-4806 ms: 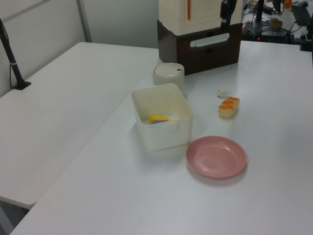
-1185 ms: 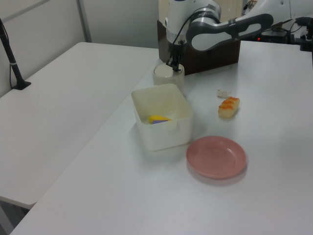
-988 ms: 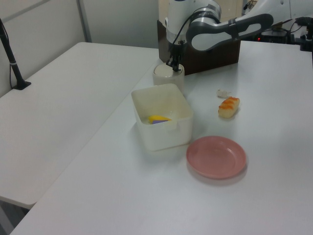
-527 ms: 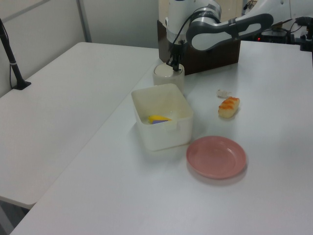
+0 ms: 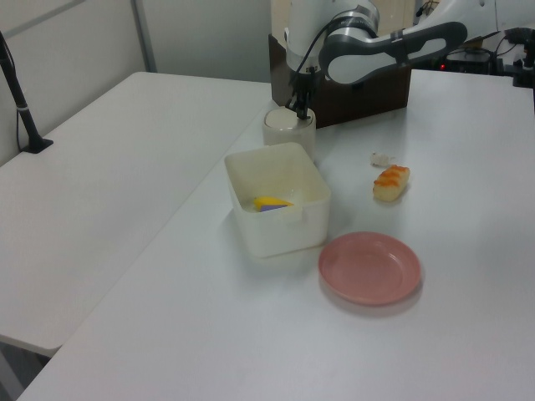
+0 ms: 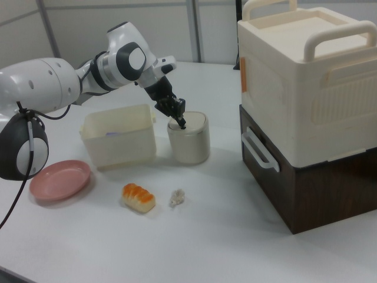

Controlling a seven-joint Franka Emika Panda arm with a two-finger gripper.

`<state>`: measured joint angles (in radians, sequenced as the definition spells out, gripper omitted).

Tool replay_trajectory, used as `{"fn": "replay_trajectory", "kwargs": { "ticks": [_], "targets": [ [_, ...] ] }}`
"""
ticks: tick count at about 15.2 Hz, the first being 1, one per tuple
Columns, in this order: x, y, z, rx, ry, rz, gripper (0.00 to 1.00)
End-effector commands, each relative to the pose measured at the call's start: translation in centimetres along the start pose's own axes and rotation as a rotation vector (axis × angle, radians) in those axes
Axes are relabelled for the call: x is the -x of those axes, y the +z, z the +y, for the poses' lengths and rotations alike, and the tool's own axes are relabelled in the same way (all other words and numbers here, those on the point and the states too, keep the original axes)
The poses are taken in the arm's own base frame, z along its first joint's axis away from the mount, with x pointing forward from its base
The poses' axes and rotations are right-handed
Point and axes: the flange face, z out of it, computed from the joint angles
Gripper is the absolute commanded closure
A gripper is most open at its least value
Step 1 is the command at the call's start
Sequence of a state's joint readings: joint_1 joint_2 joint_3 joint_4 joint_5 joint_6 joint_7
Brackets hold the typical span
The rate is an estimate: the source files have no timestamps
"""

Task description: Open the trash can

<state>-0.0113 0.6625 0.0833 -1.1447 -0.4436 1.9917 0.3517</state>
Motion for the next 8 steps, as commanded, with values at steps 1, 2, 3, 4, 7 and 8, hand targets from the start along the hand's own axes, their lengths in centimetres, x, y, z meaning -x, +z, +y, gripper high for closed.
{"fn": "replay_trajectory", "kwargs": {
  "ticks": [1, 2, 3, 4, 7, 8],
  "targets": [
    [0.43, -1.19, 0.6, 0.008, 0.028, -0.004, 1.0],
    [0.43, -1.13, 0.58, 0.007, 0.029, -0.006, 1.0],
    [0.44, -1.21, 0.63, 0.008, 0.029, -0.007, 1.0],
    [0.51, -1.03, 0.58, 0.009, 0.026, -0.012, 1.0],
    [0.46, -1.15, 0.89, 0.013, 0.024, -0.01, 1.0],
    [0.45, -1.26, 0.93, 0.013, 0.025, -0.009, 1.0]
  ]
}}
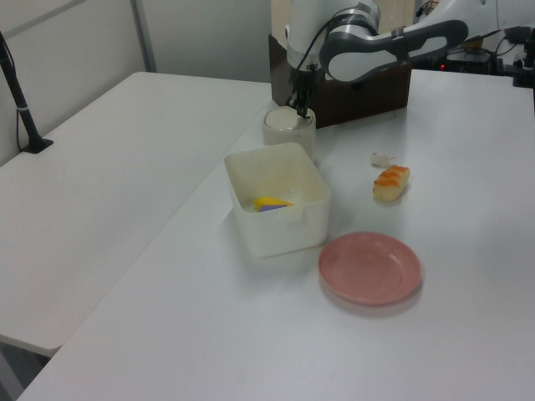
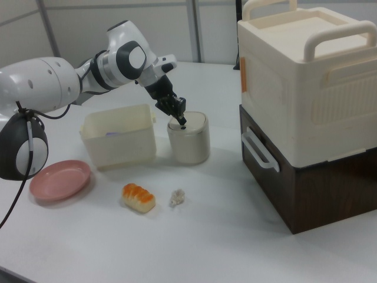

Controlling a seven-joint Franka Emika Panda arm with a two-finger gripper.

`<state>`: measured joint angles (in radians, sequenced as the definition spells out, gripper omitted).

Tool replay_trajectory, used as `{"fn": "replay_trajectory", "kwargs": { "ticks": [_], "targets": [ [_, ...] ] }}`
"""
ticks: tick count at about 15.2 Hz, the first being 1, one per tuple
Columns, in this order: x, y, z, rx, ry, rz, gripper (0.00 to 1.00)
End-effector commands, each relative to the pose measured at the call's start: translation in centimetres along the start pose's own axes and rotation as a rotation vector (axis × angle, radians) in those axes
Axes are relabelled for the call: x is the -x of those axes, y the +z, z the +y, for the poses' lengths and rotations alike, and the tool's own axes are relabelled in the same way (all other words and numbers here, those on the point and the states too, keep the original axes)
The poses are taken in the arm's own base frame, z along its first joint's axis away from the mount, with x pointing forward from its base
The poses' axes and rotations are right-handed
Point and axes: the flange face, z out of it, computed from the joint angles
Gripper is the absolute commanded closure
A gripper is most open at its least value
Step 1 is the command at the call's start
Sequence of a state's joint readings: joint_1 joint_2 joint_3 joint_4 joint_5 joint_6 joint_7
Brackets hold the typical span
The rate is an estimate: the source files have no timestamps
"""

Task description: Open the trash can

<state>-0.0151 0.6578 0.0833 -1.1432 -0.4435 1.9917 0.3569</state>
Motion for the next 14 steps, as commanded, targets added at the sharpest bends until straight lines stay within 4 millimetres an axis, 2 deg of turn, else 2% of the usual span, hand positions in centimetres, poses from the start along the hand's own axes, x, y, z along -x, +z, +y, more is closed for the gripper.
{"fn": "replay_trajectory", "kwargs": {
  "ticks": [1, 5, 14],
  "targets": [
    [0.56, -0.97, 0.65, 0.013, 0.014, -0.014, 1.0],
    [0.61, -1.28, 1.6, 0.023, 0.019, -0.022, 1.0],
    [1.2, -0.37, 1.36, 0.036, 0.0, -0.043, 1.0]
  ]
}}
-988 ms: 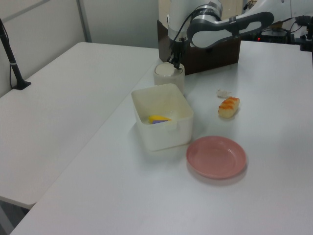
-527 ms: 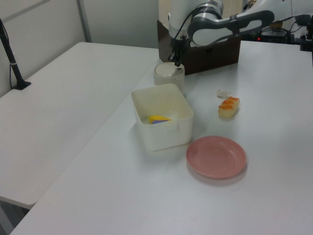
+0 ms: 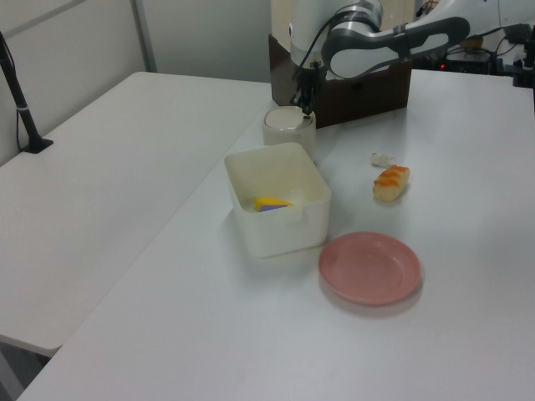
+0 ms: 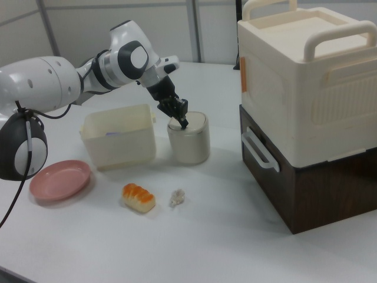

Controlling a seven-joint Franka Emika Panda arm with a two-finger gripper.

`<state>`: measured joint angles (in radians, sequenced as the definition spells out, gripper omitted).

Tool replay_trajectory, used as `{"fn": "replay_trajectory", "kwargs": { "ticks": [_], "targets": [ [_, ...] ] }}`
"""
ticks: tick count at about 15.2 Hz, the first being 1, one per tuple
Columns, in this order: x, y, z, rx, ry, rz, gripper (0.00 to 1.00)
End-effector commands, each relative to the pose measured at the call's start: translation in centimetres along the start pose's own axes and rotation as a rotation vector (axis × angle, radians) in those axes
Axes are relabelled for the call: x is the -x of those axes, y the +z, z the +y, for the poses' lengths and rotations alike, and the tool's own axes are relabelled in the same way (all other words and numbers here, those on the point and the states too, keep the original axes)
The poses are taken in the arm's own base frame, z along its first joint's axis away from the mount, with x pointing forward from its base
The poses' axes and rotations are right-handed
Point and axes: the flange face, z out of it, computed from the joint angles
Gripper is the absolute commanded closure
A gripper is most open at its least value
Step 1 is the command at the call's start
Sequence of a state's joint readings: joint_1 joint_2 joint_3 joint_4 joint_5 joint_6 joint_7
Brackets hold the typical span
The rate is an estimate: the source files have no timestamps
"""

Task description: Open the trash can

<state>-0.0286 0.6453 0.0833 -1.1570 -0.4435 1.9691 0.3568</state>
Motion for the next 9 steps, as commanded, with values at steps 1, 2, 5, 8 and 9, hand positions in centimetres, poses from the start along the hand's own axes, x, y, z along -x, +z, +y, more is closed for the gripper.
{"fn": "replay_trajectory", "kwargs": {
  "ticks": [1, 2, 5, 8, 9],
  "targets": [
    [1.1, -0.2, 0.2, 0.029, -0.014, -0.022, 1.0],
    [1.2, 0.0, 0.0, 0.037, -0.019, -0.024, 1.0],
    [1.7, 0.8, -0.5, 0.056, -0.033, -0.032, 1.0],
    [2.2, 1.7, -1.0, 0.071, -0.04, -0.041, 1.0],
    [2.2, 1.8, -0.9, 0.08, -0.035, -0.039, 1.0]
  ]
}}
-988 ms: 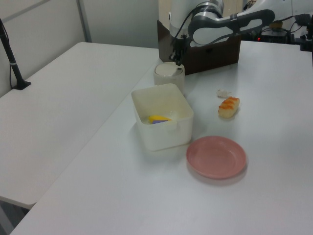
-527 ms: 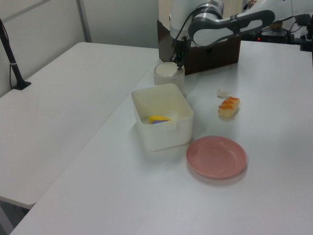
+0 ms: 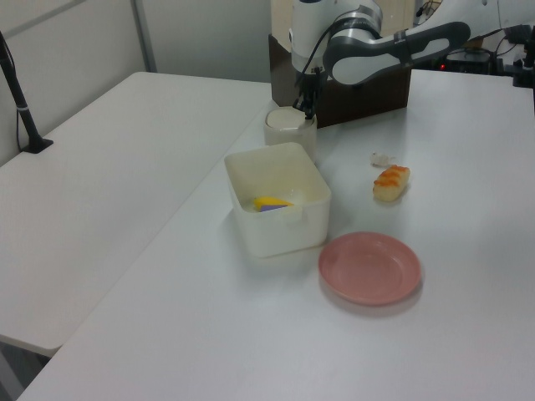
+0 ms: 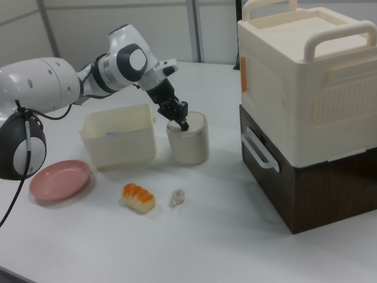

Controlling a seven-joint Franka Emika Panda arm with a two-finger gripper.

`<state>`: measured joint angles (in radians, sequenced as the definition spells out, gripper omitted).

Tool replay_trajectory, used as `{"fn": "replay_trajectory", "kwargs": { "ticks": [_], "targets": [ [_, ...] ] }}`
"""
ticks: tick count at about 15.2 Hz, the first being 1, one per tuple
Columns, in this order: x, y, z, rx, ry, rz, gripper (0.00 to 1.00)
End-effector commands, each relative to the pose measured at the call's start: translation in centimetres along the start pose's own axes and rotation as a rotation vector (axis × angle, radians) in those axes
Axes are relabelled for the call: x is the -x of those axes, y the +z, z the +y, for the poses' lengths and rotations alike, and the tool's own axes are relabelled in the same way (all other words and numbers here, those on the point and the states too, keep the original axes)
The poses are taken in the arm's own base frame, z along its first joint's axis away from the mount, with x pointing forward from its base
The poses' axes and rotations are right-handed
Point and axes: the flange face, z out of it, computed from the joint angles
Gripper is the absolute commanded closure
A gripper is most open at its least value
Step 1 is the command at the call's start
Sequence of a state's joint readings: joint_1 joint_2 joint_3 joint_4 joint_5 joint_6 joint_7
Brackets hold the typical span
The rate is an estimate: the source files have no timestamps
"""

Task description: Open the trash can

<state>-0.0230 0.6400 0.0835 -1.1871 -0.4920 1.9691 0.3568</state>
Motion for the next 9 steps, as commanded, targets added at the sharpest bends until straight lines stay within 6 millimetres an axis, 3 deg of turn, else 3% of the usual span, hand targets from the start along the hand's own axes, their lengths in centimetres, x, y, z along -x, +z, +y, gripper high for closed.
{"fn": "replay_trajectory", "kwargs": {
  "ticks": [1, 3, 5, 9],
  "targets": [
    [1.5, 0.9, -0.5, 0.034, 0.002, -0.032, 1.0],
    [1.0, -0.2, 0.8, 0.028, 0.025, -0.016, 1.0],
    [0.1, -3.0, 3.4, -0.028, 0.093, 0.011, 1.0],
    [0.1, -6.9, 8.3, -0.192, 0.163, -0.001, 1.0]
  ]
}}
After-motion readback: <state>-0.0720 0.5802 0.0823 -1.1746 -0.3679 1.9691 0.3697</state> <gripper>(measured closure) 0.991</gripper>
